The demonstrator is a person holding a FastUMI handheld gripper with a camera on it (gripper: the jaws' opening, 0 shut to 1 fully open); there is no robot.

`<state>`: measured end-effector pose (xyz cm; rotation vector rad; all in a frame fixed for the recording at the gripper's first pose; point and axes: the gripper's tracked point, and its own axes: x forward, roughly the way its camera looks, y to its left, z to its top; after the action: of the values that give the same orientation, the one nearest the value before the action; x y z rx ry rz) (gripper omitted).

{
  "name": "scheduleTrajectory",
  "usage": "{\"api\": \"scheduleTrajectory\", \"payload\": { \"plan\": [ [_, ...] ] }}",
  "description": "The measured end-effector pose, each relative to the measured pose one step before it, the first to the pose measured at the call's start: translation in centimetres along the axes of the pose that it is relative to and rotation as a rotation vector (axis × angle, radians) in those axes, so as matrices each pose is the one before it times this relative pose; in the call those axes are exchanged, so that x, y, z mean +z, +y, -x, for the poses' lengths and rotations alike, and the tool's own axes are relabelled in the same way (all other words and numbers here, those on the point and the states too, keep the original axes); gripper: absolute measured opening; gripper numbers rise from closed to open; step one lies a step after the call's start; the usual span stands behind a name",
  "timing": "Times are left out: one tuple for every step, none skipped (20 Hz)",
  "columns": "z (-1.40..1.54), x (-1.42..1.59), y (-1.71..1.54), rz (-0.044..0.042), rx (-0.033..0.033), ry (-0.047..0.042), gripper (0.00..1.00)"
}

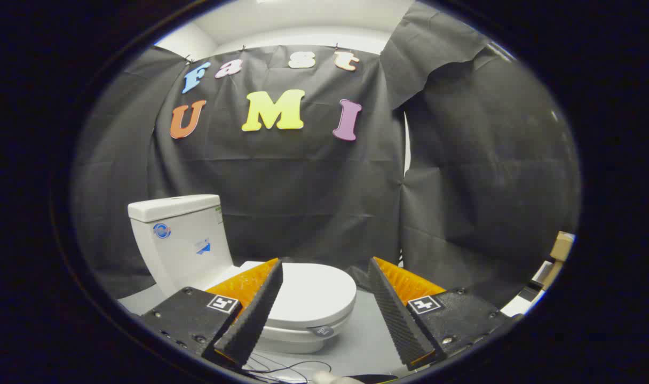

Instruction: Open the toilet lid.

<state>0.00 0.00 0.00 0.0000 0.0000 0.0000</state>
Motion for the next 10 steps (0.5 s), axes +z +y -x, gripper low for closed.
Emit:
{"api": "scheduleTrajectory", "payload": {
  "plan": [
    [0.108,0.013,0.008,-0.00422,0.00206,0.00314,1.0],
    [0.0,-0.255,0.033,-0.00372,-0.00157,0.0013,1.0],
    [0.038,-0.066,0.035,-0.00522,-0.00045,0.00272,1.0],
    [0.073,-0.254,0.183,-0.00807,0.00189,0.0068,1.0],
    [0.065,-0.218,0.325,-0.01016,0.00824,0.00711,1.0],
    [0.037,-0.178,0.263,-0.00032,0.00182,0.01029,1.0],
    [-0.046,-0.047,0.082,0.00931,0.00073,0.00134,1.0],
    [0.019,0.121,0.209,0.01081,0.00201,-0.00199,1.0],
    [0.039,0.259,0.086,0.00661,0.00078,-0.00444,1.0],
    [-0.029,0.223,0.042,0.00022,0.00082,-0.00447,1.0]
  ]
}}
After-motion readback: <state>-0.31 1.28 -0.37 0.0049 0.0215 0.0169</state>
